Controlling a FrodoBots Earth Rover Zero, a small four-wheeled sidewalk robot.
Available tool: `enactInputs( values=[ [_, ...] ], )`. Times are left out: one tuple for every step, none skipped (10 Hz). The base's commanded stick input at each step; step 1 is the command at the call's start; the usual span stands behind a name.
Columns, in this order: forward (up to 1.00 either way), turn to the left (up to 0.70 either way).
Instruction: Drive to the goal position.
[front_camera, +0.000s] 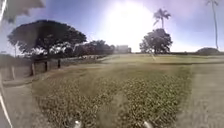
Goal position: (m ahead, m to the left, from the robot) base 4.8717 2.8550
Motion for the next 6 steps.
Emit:
enactInputs(
  values=[
    [0.45, 0.0],
    [0.45, 0.0],
    [0.45, 0.0],
    [0.45, 0.0],
    [0.45, 0.0],
    [0.45, 0.0]
  ],
)
